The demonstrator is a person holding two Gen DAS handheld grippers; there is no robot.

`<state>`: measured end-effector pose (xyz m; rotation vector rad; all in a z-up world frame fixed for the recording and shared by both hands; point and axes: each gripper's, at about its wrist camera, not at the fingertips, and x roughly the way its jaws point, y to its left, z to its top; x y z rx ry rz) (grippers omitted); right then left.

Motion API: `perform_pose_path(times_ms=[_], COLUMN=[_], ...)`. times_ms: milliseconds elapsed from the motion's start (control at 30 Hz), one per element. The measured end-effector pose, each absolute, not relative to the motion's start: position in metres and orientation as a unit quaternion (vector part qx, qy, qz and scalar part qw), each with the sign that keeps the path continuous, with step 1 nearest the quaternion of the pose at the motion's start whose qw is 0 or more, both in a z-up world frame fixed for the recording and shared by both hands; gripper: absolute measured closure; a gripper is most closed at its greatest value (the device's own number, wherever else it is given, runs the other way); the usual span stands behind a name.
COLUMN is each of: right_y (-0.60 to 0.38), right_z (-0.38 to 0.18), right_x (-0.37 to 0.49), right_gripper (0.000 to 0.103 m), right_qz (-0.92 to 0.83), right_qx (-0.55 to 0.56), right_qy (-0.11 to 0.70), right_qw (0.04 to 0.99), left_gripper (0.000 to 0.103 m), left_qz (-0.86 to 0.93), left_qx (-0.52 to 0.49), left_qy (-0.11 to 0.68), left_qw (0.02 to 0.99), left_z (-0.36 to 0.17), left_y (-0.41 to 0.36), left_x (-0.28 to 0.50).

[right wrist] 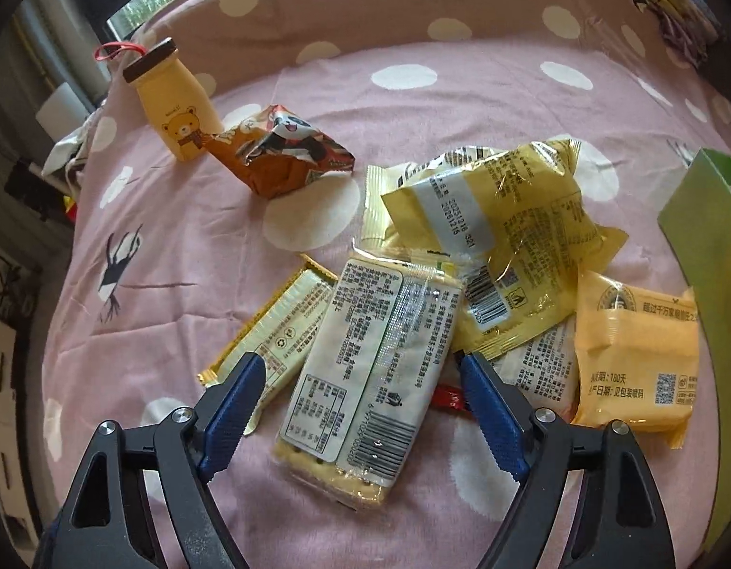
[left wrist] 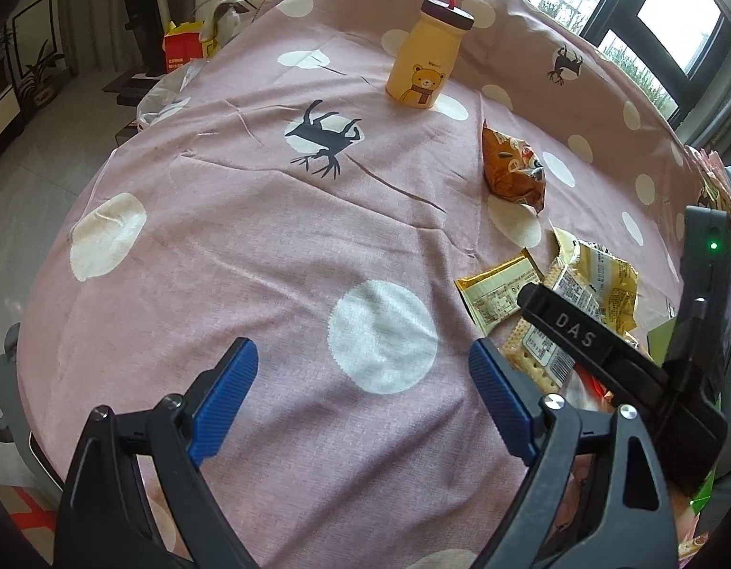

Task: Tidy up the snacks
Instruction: 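Move the right tool back to the long cracker pack, then grasp the long cracker pack with the right tool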

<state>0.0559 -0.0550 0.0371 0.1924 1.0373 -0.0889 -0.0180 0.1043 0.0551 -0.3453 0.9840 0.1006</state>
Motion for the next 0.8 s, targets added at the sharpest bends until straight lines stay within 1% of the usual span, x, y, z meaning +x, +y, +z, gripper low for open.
perform_pose_path(times_ms=[33, 67, 100, 133, 200, 300, 467, 600, 667, 767, 800], right_y=[-0.05, -0.046, -0.041, -0.037, -0.032, -0.037, -0.059, -0.07, -0.074, -0.08, -0.085], right_z=[0.037, 0.034, 0.032, 0.031, 0.031, 0.033, 0.044, 0.056, 0.06, 0.06, 0.061], right_x=[0.056, 0.058, 0.059, 0.058, 0.055, 0.051, 0.028, 0.005, -0.003, -0.004, -0.002], right_gripper=[0.018, 0.021, 0.033, 0.037, 0.04, 0.042, 0.042, 0.042, 0.042, 0.042, 0.039], right_qz=[-0.051, -0.058, -0.069, -0.083, -0.085, -0.062, 0.01, 0.077, 0.098, 0.094, 0.085], right_qx=[0.076, 0.058, 0.036, 0.01, -0.01, -0.003, 0.048, 0.042, 0.022, 0.016, 0.029], right_qy=[0.49, 0.486, 0.481, 0.474, 0.464, 0.474, 0.506, 0.52, 0.525, 0.522, 0.52], right_qw=[0.867, 0.87, 0.873, 0.877, 0.881, 0.879, 0.861, 0.85, 0.845, 0.848, 0.85], left_gripper=[0.012, 0.012, 0.012, 0.012, 0.012, 0.012, 0.012, 0.012, 0.012, 0.012, 0.012], left_qz=[0.05, 0.051, 0.05, 0.049, 0.049, 0.048, 0.043, 0.019, -0.006, -0.052, -0.065], left_qx=[-0.166, -0.167, -0.168, -0.169, -0.173, -0.178, -0.182, -0.185, -0.188, -0.183, -0.183], left_qy=[0.47, 0.47, 0.471, 0.472, 0.472, 0.471, 0.476, 0.485, 0.491, 0.503, 0.506], left_qw=[0.865, 0.865, 0.865, 0.864, 0.863, 0.862, 0.86, 0.855, 0.851, 0.843, 0.841], left_z=[0.055, 0.055, 0.054, 0.054, 0.054, 0.054, 0.053, 0.05, 0.049, 0.045, 0.045], left_y=[0.105, 0.106, 0.107, 0.108, 0.11, 0.112, 0.112, 0.104, 0.096, 0.079, 0.073], left_x=[-0.018, -0.018, -0.017, -0.017, -0.018, -0.019, -0.019, -0.018, -0.017, -0.016, -0.016])
